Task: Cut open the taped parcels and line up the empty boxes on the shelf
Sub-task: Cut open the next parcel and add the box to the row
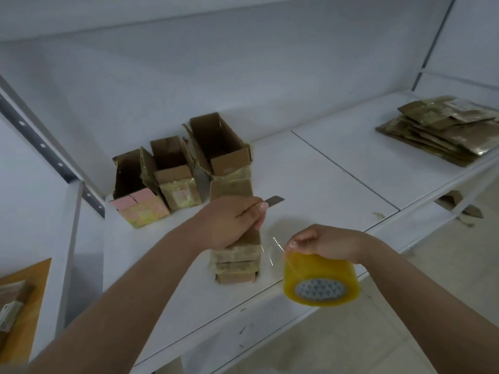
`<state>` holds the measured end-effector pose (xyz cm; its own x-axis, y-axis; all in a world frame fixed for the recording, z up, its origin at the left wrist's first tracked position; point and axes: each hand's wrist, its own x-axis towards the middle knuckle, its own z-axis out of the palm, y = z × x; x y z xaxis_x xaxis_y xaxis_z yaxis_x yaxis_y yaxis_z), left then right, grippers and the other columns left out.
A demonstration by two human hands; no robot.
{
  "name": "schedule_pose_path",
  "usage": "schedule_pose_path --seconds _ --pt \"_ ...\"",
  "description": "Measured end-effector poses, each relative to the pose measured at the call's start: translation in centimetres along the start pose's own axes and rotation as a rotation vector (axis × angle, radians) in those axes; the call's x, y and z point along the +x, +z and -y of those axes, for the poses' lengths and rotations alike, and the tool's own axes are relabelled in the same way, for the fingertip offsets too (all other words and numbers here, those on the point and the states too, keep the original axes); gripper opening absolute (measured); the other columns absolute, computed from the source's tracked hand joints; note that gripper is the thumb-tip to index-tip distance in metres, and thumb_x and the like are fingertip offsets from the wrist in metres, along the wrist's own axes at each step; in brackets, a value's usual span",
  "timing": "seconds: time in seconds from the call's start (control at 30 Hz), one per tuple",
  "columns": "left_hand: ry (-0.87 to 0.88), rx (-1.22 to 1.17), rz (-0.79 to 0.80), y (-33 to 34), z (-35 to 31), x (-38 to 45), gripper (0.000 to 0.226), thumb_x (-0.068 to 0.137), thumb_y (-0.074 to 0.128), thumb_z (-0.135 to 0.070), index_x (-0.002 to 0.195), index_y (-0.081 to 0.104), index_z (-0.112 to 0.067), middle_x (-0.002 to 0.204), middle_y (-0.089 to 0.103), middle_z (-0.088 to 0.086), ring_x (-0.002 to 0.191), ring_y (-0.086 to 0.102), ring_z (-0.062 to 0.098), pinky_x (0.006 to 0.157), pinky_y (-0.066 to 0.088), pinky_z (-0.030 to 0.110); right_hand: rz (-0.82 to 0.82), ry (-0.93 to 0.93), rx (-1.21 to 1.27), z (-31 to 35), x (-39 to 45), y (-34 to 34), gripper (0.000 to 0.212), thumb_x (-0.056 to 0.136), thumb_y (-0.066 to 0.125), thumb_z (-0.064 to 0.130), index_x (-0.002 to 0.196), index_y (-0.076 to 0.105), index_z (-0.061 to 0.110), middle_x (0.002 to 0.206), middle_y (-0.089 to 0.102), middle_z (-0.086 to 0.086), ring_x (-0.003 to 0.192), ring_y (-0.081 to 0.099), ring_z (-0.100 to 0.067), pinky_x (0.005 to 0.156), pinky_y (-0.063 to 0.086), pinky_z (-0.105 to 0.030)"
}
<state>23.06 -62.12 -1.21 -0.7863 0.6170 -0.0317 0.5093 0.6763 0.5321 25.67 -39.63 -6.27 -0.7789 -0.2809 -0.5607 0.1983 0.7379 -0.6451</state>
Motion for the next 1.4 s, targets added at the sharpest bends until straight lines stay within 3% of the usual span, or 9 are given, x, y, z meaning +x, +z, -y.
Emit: schedule_pose_path --seconds 0.17,0.27,0.5,0.6,0.83,0.93,1.03,1.13,1.4 --pt "-0.066 0.143 0.4 -0.2 -2.0 1.5 0.047 0.104 0.035 -0.041 0.074 0.062 -0.016 0.077 0.059 0.007 0.074 0.055 0.017 0.074 0.044 0.032 -0.065 -0.03 0.029 0.3 -0.6 -0.2 0.025 0.098 0.049 0.05 0.098 0.074 0.046 0.109 0.062 0.012 0.096 0.058 -0.011 0.083 0.047 -0.026" --pt "-0.118 0.135 0.401 0.1 -1.8 1.6 0.048 0.104 0.036 -0.041 0.07 0.059 -0.017 0.069 0.051 0.001 0.064 0.047 0.012 0.064 0.038 0.028 -0.067 -0.021 0.069 0.0 -0.8 -0.4 0.019 0.093 0.056 0.053 0.098 0.073 0.048 0.11 0.064 0.014 0.105 0.06 -0.014 0.099 0.048 -0.036" --pt "-0.18 0.234 0.428 0.4 -2.5 1.3 0.05 0.105 0.034 -0.04 0.066 0.054 -0.016 0.067 0.048 0.0 0.065 0.046 0.013 0.063 0.035 0.028 -0.119 -0.096 -0.13 0.9 -0.7 0.0 0.026 0.099 0.056 0.034 0.119 0.071 0.025 0.101 0.068 0.012 0.09 0.057 -0.001 0.075 0.039 -0.014" --pt "-0.228 0.321 0.455 0.9 -3.0 1.6 0.05 0.105 0.032 -0.039 0.07 0.055 -0.013 0.069 0.05 0.001 0.068 0.047 0.015 0.065 0.037 0.03 -0.144 -0.067 -0.097 1.2 -0.9 -0.4 0.025 0.098 0.057 0.035 0.115 0.073 0.027 0.112 0.069 0.004 0.104 0.059 -0.01 0.085 0.042 -0.022" --pt "-0.3 0.568 0.369 2.8 -4.3 2.0 0.045 0.105 0.031 -0.036 0.068 0.044 -0.014 0.068 0.044 0.001 0.08 0.058 0.021 0.063 0.039 0.029 -0.185 -0.056 -0.087 2.2 -1.8 -0.8 0.025 0.095 0.059 0.033 0.107 0.076 0.019 0.116 0.07 -0.005 0.106 0.063 -0.019 0.097 0.049 -0.032" --pt "-0.299 0.385 0.347 1.5 -3.6 1.5 0.049 0.105 0.031 -0.039 0.07 0.052 -0.011 0.069 0.049 0.003 0.069 0.051 0.017 0.063 0.038 0.032 -0.183 -0.03 -0.001 2.1 -1.8 -0.8 0.021 0.093 0.064 0.031 0.103 0.077 0.019 0.109 0.072 -0.006 0.102 0.064 -0.021 0.1 0.049 -0.036" --pt "-0.311 0.09 0.148 0.4 -2.0 0.8 0.045 0.101 0.042 -0.043 0.072 0.054 -0.011 0.067 0.052 0.003 0.062 0.05 0.014 0.065 0.039 0.031 -0.157 0.004 0.038 1.7 -1.7 -0.5 0.022 0.093 0.064 0.033 0.106 0.076 0.02 0.111 0.07 -0.006 0.1 0.063 -0.021 0.096 0.048 -0.033" --pt "-0.324 0.181 -0.016 1.6 -1.1 0.6 0.038 0.09 0.065 -0.042 0.069 0.046 -0.017 0.066 0.048 -0.004 0.059 0.045 0.008 0.056 0.034 0.025 -0.15 0.034 0.081 1.6 -1.2 -0.1 0.022 0.093 0.065 0.033 0.109 0.075 0.022 0.112 0.068 -0.006 0.098 0.062 -0.02 0.093 0.048 -0.033" --pt "-0.443 0.302 -0.038 2.8 -1.3 1.1 0.024 0.083 0.069 -0.026 0.084 0.048 -0.015 0.086 0.046 0.0 0.077 0.05 0.016 0.057 0.036 0.025 -0.176 0.208 0.01 -0.7 0.0 -0.3 0.021 0.085 0.072 0.031 0.102 0.074 0.018 0.093 0.069 -0.007 0.081 0.063 -0.02 0.072 0.049 -0.028"
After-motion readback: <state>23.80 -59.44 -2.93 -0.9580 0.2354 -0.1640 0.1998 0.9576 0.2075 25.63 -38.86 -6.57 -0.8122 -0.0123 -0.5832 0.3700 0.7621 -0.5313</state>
